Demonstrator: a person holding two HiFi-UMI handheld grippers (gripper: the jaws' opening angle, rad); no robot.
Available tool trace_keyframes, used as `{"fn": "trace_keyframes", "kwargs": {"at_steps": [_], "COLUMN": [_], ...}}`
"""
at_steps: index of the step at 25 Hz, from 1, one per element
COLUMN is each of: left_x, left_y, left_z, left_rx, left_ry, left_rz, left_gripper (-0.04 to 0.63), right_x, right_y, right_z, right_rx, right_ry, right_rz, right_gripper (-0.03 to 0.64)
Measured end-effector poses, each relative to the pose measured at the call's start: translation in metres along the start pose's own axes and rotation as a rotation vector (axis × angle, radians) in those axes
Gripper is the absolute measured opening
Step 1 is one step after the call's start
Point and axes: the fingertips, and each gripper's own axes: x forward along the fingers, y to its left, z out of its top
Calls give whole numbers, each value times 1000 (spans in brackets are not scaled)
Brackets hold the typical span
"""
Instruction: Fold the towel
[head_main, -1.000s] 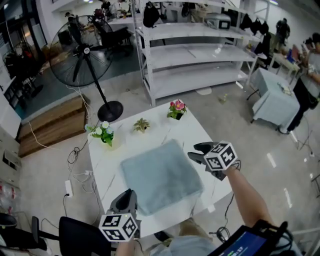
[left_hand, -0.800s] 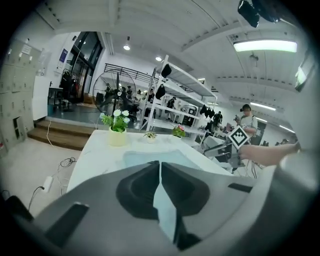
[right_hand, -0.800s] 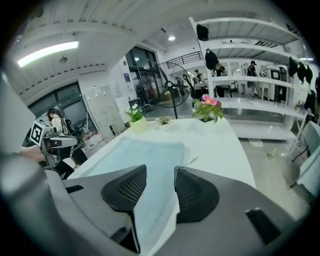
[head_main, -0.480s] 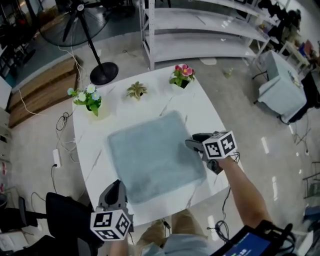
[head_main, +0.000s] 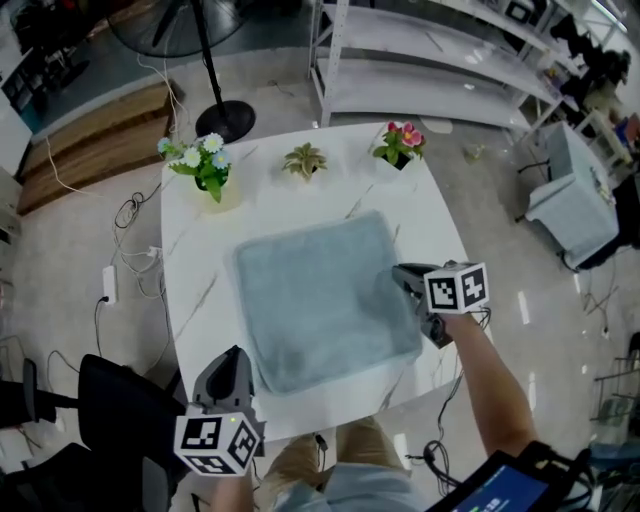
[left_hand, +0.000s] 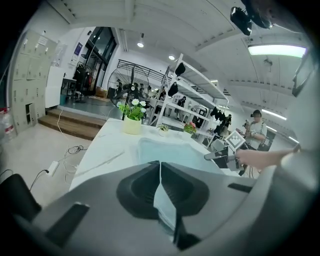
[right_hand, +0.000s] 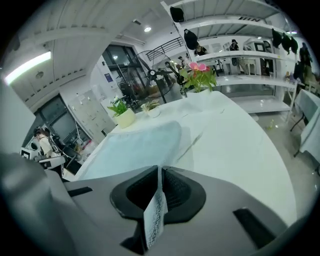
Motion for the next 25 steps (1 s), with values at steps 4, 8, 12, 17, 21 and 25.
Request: {"fn": "trace_keyframes", "kwargs": {"at_steps": [4, 8, 12, 17, 21, 25], "left_x": [-14, -34, -58, -89, -110, -127], "left_y": [11, 24, 37, 54, 67, 80], "left_z": [12, 23, 29, 28, 20, 6], "left_rx": [-13, -31, -46, -80, -102, -126], "left_ry": [-43, -90, -138, -169, -181, -182], "left_rz": [1, 8, 12, 39, 61, 93], "left_gripper": [14, 14, 14, 14, 14, 14], "right_x": [-12, -18, -15, 6, 35, 74], "right_y": [33, 88, 151, 224, 263, 279], "right_z": [27, 54, 67, 62, 42, 14], "right_rx": [-59, -176, -323, -488, -598, -675], "right_ry": [-37, -60, -62, -37, 17, 88], "right_rz": [-12, -16, -16, -11, -15, -14], "right_gripper": [40, 40, 40, 40, 40, 40]}}
